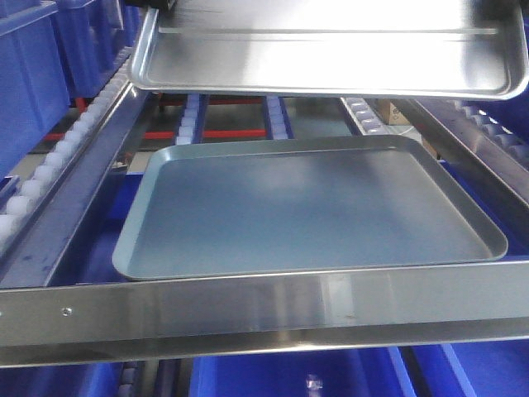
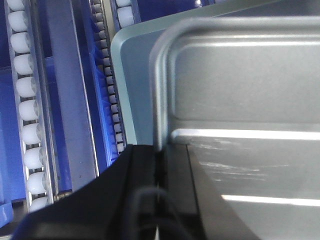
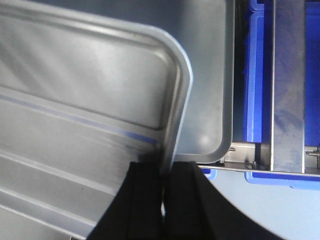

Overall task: Grab silver tray and stack on right shelf
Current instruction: 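Move the held tray over the larger grey-blue tray and tilt it down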

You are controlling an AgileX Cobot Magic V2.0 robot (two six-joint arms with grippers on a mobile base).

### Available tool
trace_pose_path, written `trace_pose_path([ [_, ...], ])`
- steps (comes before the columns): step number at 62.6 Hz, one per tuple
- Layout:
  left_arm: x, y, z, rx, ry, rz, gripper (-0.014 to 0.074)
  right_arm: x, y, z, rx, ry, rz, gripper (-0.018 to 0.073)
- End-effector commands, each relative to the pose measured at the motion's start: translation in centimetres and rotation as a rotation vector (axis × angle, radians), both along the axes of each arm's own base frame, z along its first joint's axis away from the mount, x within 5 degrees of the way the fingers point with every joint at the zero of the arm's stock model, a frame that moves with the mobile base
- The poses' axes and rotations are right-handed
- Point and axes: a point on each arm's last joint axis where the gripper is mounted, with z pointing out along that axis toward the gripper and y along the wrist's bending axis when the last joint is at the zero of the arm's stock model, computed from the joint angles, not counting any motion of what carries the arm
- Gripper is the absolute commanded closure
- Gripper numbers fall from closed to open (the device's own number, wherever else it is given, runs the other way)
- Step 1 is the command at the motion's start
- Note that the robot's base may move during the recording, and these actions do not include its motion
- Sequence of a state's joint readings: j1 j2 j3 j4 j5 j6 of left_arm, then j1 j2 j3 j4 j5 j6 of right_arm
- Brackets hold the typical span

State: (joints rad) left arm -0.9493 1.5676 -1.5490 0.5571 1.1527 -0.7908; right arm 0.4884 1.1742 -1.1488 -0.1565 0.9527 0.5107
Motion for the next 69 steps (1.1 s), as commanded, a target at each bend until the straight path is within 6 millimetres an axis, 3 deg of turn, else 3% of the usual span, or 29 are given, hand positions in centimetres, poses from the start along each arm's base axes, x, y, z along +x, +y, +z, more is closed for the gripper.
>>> trace_pose_path([
  [1, -0.70, 0.28, 2.73, -0.069, -0.103, -0.066, 0.0689, -0.07, -0.07, 2.39, 0.040, -0.143, 0.029, 0.0501],
  [69, -0.67, 0.14, 2.80, -0.081, -0.111, -0.075, 0.0689, 0.03, 0.00, 2.51, 0.048, -0.160, 0.032, 0.0501],
])
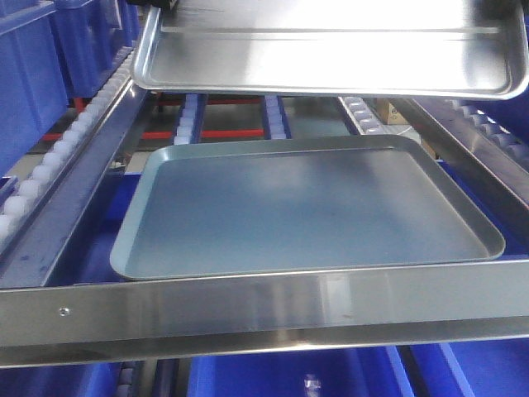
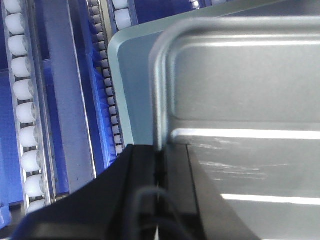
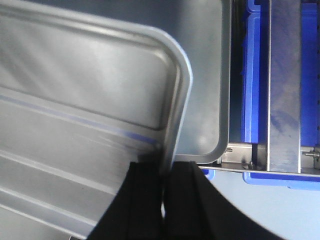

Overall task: Grab silver tray and stack on right shelf
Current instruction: 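Move the held tray over the larger grey-blue tray and tilt it down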

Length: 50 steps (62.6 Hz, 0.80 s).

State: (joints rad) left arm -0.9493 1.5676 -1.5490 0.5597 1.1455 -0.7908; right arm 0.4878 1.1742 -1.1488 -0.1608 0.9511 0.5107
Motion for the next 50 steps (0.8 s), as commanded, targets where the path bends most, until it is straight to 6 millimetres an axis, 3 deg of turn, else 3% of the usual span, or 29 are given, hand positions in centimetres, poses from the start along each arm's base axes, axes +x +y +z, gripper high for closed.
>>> trace_pose_path([
  [1, -0.7, 0.2, 2.8, -0.080, -0.107, -0.073, 0.0689, 0.0, 0.0, 2.5, 0.051, -0.156, 0.033, 0.0501],
  [12, -0.8, 0.0, 2.7, -0.097, -0.087, -0.084, 0.0689, 0.2, 0.1, 2.4, 0.019, -0.157, 0.062, 0.0501],
  [24, -0.5, -0.5, 2.4, -0.141, -0.073, -0.098, 0.0689, 2.1, 1.0, 2.1, -0.046, -0.088, 0.083, 0.0501],
  [36, 1.7, -0.4, 0.6, -0.128, -0.029, -0.043, 0.0689, 5.3, 1.5, 2.1, -0.089, -0.045, 0.067, 0.0501],
  [50, 5.1, -0.8, -3.0, -0.120, 0.060, -0.001, 0.0689, 9.5, 0.9, -0.8, -0.133, 0.030, 0.018, 0.0501],
])
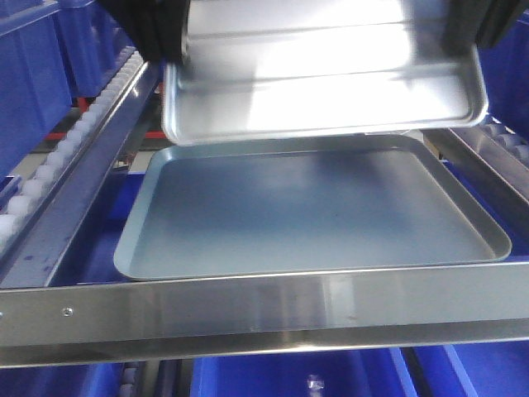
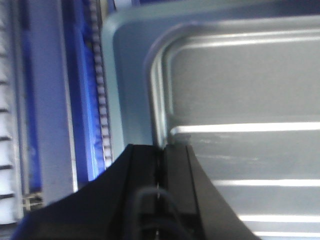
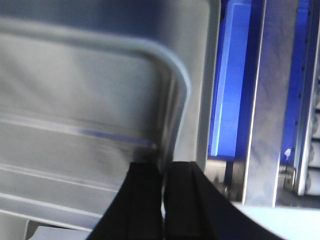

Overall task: Grab silver tray and stack on right shelf
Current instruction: 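Move the held tray over the larger grey-blue tray and tilt it down, then lower the silver tray into the grey-blue tray and open both grippers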

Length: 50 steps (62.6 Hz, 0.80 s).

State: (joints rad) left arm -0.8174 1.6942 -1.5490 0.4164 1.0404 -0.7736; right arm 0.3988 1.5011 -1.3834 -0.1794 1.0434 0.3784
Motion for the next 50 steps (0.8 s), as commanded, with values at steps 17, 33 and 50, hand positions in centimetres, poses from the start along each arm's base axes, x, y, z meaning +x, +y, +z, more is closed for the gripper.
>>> trace_pose_path([
  [17, 3.9, -0.7, -3.6, 0.019, 0.010, -0.023, 0.0689, 4.9, 0.8, -3.2, 0.009, -0.053, 0.031, 0.0501],
  [33, 5.6, -0.1, -5.5, 0.040, 0.034, -0.024, 0.0686, 6.5, 1.4, -5.9, -0.001, -0.021, 0.037, 0.0498],
  [50, 6.1, 0.2, -5.6, -0.033, 0.071, -0.024, 0.0342, 6.5, 1.4, -5.9, -0.002, -0.020, 0.036, 0.0148],
])
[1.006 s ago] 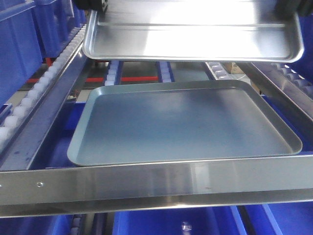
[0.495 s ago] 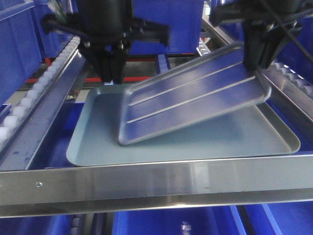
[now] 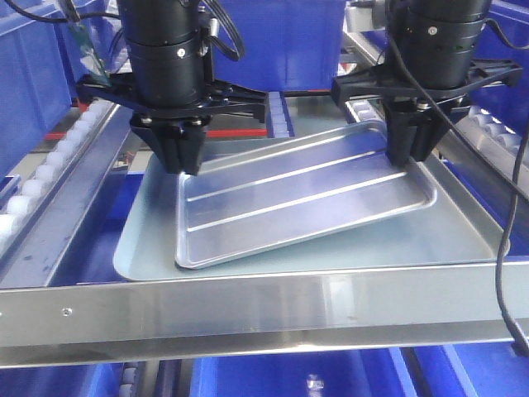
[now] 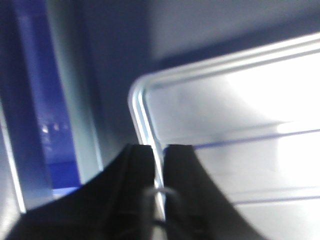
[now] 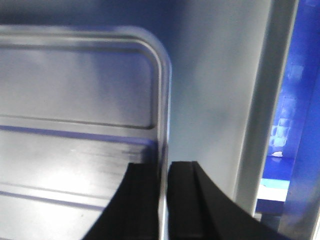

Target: Grab silver tray and stack on right shelf

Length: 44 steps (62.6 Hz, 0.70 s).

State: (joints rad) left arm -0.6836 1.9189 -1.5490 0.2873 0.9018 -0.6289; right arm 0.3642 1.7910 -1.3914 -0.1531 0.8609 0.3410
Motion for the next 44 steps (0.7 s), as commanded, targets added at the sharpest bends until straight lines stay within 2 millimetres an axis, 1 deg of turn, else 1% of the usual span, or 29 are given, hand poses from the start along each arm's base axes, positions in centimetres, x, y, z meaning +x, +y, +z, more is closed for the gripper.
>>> trace_pose_path([
  [1, 0.0, 0.3, 3.1, -0.071, -0.076, -0.003, 0.0311, 0.1, -0.3, 3.4, 0.027, -0.126, 0.012, 0.0115],
  [2, 0.0, 0.3, 3.1, -0.071, -0.075, -0.003, 0.0282, 0.0, -0.3, 3.4, 0.028, -0.128, 0.012, 0.0068],
  [4, -0.1, 0.4, 3.2, -0.071, -0.076, -0.002, 0.0220, 0.0, -0.3, 3.6, 0.029, -0.131, 0.012, 0.0003],
  [6, -0.2, 0.4, 3.4, -0.068, -0.075, -0.002, 0.0174, -0.2, -0.4, 4.0, 0.032, -0.140, 0.012, -0.0046],
  [9, -0.4, 0.5, 4.0, -0.069, -0.079, -0.002, 0.0162, -0.4, -0.5, 4.4, 0.036, -0.151, 0.012, -0.0061],
  [14, -0.9, 0.7, 5.2, -0.077, -0.090, -0.002, 0.0175, -1.0, -0.7, 5.6, 0.045, -0.174, 0.010, -0.0041],
  [21, -2.2, 1.4, 7.9, -0.083, -0.140, -0.012, 0.0207, -2.2, -1.1, 7.7, 0.062, -0.222, 0.010, 0.0037],
  [22, -2.6, 1.6, 8.6, -0.089, -0.152, -0.015, 0.0213, -2.4, -1.2, 8.0, 0.063, -0.228, 0.012, 0.0061],
  [27, -4.0, 2.2, 10.4, -0.095, -0.188, -0.027, 0.0256, -3.4, -1.6, 9.6, 0.068, -0.263, 0.021, 0.0163],
  [30, -5.1, 2.7, 11.5, -0.091, -0.223, -0.044, 0.0288, -4.1, -1.8, 10.2, 0.068, -0.277, 0.028, 0.0249],
  [35, -6.7, 3.4, 12.6, -0.076, -0.267, -0.073, 0.0360, -5.3, -2.3, 11.1, 0.077, -0.304, 0.029, 0.0374],
  [36, -7.2, 3.7, 12.8, -0.072, -0.277, -0.077, 0.0376, -5.5, -2.4, 11.1, 0.077, -0.305, 0.030, 0.0410],
  [40, -8.4, 4.5, 13.1, -0.069, -0.300, -0.095, 0.0453, -6.6, -2.8, 11.6, 0.082, -0.320, 0.030, 0.0503],
  [41, -8.6, 4.6, 13.2, -0.070, -0.304, -0.099, 0.0472, -6.8, -2.9, 11.6, 0.083, -0.322, 0.030, 0.0519],
  [44, -9.6, 5.4, 13.2, -0.080, -0.316, -0.109, 0.0543, -7.8, -3.2, 11.7, 0.086, -0.333, 0.033, 0.0503],
])
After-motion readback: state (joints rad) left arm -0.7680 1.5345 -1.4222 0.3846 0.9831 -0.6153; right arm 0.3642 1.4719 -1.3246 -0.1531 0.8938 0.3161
